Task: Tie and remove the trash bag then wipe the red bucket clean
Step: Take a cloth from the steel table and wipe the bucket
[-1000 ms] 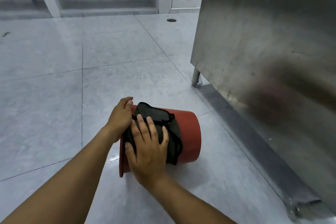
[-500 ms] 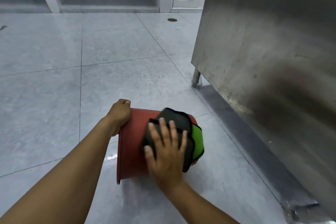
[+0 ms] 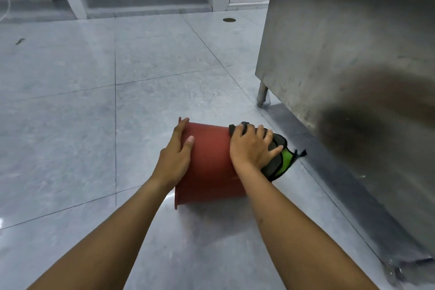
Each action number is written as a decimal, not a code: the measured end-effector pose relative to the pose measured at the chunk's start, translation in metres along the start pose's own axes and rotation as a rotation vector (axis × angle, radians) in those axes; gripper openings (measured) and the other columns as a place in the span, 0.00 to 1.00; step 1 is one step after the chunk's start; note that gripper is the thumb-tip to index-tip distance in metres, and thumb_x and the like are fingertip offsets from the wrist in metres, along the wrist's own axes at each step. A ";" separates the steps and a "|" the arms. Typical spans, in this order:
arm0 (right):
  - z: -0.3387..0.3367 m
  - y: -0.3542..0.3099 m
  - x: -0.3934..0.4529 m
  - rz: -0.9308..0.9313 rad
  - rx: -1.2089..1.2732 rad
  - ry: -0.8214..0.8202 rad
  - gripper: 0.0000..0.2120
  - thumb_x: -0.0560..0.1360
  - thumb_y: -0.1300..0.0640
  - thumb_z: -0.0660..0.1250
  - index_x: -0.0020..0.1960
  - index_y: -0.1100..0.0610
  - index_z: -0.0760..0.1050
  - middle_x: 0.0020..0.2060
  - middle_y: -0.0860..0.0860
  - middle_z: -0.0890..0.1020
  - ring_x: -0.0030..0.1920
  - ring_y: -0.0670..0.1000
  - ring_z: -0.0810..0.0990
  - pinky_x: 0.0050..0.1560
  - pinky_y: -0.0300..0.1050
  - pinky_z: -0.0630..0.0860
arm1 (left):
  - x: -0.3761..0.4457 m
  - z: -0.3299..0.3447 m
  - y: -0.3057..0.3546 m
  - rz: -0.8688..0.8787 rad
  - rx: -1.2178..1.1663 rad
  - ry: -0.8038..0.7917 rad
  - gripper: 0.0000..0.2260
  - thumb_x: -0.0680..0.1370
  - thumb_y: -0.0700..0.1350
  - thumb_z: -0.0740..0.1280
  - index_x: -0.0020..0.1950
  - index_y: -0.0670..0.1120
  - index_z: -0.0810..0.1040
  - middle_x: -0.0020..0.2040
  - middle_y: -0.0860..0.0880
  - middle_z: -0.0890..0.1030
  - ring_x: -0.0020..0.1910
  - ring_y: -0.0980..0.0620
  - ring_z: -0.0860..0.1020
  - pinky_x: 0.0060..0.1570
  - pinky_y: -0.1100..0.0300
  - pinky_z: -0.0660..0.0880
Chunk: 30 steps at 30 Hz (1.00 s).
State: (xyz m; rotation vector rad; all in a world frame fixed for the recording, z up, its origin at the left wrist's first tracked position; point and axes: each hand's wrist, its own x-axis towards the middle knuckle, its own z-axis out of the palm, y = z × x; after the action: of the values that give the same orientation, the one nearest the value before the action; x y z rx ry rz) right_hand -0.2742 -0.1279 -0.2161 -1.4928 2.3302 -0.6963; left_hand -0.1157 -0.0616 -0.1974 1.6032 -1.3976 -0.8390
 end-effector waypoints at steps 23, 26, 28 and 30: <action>-0.017 0.043 -0.047 -0.232 -0.112 -0.027 0.24 0.78 0.38 0.51 0.72 0.41 0.66 0.75 0.45 0.64 0.77 0.50 0.56 0.72 0.68 0.46 | 0.046 -0.011 -0.001 -0.433 0.077 0.017 0.21 0.80 0.41 0.59 0.74 0.44 0.68 0.73 0.44 0.69 0.68 0.44 0.70 0.54 0.57 0.67; -0.014 0.041 -0.053 -0.074 -0.028 -0.046 0.23 0.79 0.42 0.51 0.74 0.42 0.63 0.78 0.47 0.58 0.78 0.52 0.49 0.73 0.69 0.43 | 0.046 -0.010 0.001 -0.429 0.097 0.053 0.21 0.80 0.41 0.59 0.74 0.45 0.67 0.73 0.44 0.69 0.69 0.44 0.70 0.56 0.58 0.66; -0.007 0.032 -0.079 -0.218 -0.018 0.008 0.23 0.79 0.45 0.53 0.74 0.41 0.63 0.77 0.45 0.60 0.79 0.51 0.50 0.74 0.66 0.41 | 0.047 -0.010 0.002 -0.441 0.103 0.069 0.22 0.80 0.41 0.60 0.74 0.44 0.66 0.73 0.44 0.68 0.69 0.44 0.69 0.56 0.58 0.66; 0.001 0.022 -0.113 -0.421 -0.008 0.038 0.24 0.77 0.47 0.55 0.73 0.40 0.64 0.77 0.44 0.62 0.78 0.50 0.54 0.74 0.64 0.43 | 0.047 -0.010 0.003 -0.452 0.098 0.074 0.22 0.80 0.41 0.60 0.74 0.44 0.66 0.73 0.43 0.68 0.69 0.43 0.69 0.57 0.57 0.67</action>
State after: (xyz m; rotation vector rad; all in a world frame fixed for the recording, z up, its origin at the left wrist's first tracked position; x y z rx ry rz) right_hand -0.2434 -0.0181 -0.2306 -2.0159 2.0605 -0.8186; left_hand -0.1004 -0.1068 -0.1887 2.0463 -1.0500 -0.9659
